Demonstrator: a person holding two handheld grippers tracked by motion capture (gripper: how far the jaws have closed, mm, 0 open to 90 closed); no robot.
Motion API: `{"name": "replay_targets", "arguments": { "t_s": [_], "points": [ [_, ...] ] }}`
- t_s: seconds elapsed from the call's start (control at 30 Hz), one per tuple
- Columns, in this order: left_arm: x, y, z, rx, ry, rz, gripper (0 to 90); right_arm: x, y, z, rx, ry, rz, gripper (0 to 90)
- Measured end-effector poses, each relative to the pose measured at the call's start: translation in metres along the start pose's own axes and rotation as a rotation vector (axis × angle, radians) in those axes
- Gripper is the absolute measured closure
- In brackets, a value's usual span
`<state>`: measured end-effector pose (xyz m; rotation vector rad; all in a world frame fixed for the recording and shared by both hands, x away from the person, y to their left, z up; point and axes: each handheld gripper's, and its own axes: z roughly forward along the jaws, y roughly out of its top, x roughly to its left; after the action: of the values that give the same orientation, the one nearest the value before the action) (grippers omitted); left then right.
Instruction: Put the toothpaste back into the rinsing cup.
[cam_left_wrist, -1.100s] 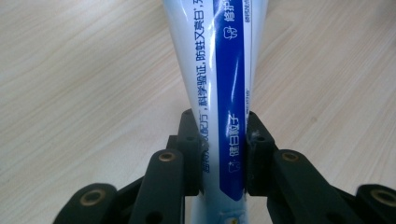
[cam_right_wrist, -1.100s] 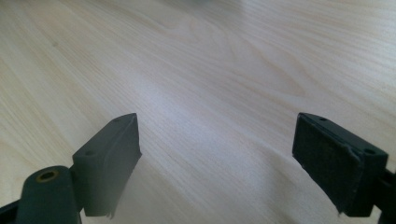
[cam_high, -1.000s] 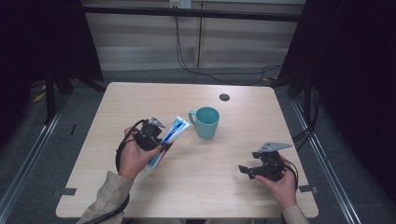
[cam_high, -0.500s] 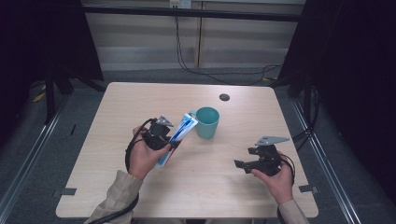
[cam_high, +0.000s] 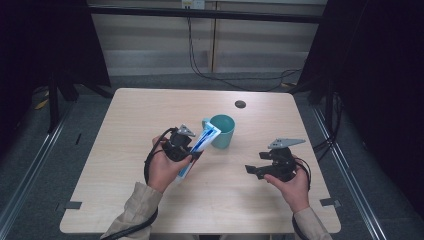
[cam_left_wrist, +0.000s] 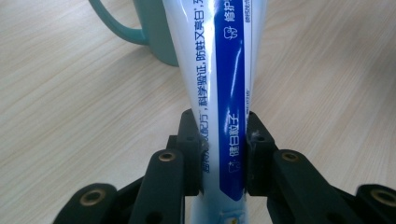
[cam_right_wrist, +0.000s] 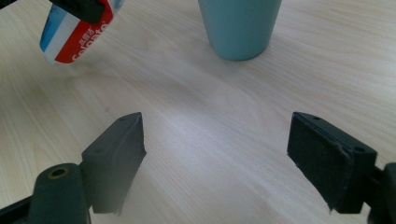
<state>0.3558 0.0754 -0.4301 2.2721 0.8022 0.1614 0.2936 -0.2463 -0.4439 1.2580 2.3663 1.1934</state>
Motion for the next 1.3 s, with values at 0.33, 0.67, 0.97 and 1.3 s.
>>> {"name": "replay_targets", "arguments": {
  "t_s": [0.33, 0.67, 0.97, 1.3],
  "points": [
    [-0.008, 0.005, 0.005, -0.015, -0.005, 0.016, 73.6, 0.005, 0.011, 0.004, -0.03, 0.037, 0.013, 18.8],
    [-0.014, 0.007, 0.011, -0.027, -0.007, 0.022, 73.5, 0.007, 0.022, 0.004, -0.057, 0.062, 0.04, 19.3],
    [-0.021, 0.013, 0.015, -0.049, -0.021, 0.026, 73.5, 0.012, 0.033, 0.001, -0.105, 0.093, 0.057, 20.8],
    [-0.029, 0.018, 0.018, -0.065, -0.029, 0.034, 73.5, 0.017, 0.044, 0.003, -0.118, 0.111, 0.079, 21.0]
  ]
}}
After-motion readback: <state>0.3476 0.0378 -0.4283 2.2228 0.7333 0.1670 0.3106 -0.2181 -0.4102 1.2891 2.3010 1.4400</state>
